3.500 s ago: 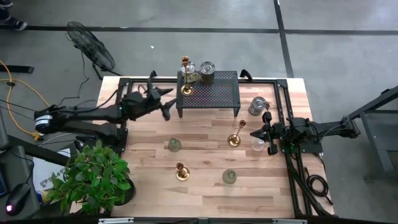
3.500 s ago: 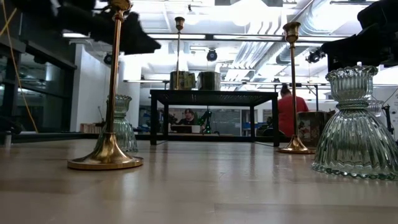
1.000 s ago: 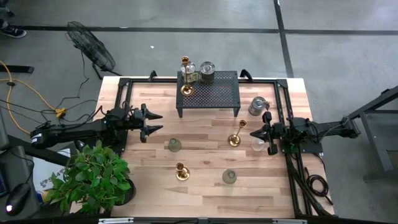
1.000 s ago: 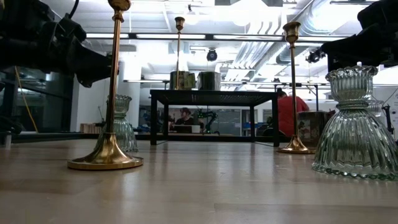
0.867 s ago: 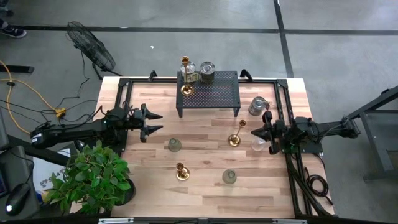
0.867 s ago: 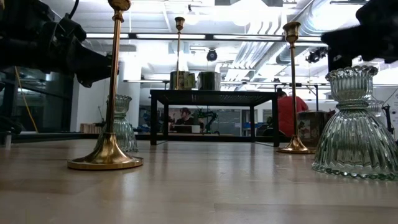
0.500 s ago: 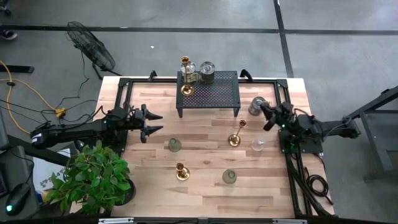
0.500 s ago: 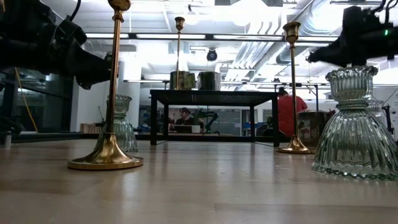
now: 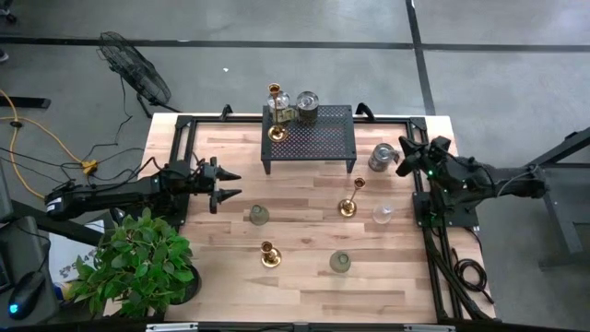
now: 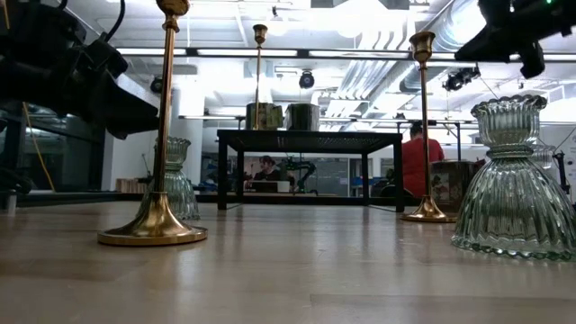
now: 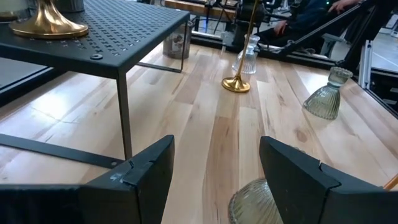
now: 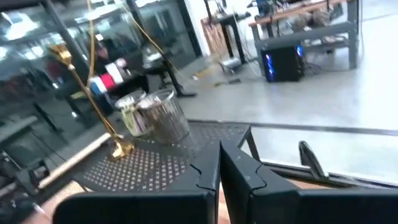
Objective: Stock candles on shelf
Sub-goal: Put the silver scented candle on the shelf
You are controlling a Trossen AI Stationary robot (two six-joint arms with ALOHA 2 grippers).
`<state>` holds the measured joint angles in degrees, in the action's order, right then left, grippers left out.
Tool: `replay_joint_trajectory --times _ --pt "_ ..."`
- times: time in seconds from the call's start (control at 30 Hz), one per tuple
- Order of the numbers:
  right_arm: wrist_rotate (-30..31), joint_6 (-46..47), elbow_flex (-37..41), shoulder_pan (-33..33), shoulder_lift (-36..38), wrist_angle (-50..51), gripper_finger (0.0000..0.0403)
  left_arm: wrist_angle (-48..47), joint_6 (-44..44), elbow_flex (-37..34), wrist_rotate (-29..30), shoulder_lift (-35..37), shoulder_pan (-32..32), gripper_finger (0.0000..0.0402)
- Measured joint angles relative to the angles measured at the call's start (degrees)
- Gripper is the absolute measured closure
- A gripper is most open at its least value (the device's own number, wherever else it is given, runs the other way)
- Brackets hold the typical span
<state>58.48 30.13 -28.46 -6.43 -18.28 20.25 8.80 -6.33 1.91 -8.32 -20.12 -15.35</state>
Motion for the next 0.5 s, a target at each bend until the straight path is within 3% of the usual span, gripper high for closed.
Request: replay_joint_trajectory --times 0.2,0.5 --pt "-3.0 8.2 -9.5 4.4 -8.2 13.8 0.04 0.0 0.0 0.0 0.0 0.0 0.0 0.0171" --pt "-18.5 12.8 -17.7 18.8 -13.1 29.6 0.04 0.0 0.0 0.0 0.0 0.0 0.0 0.0171"
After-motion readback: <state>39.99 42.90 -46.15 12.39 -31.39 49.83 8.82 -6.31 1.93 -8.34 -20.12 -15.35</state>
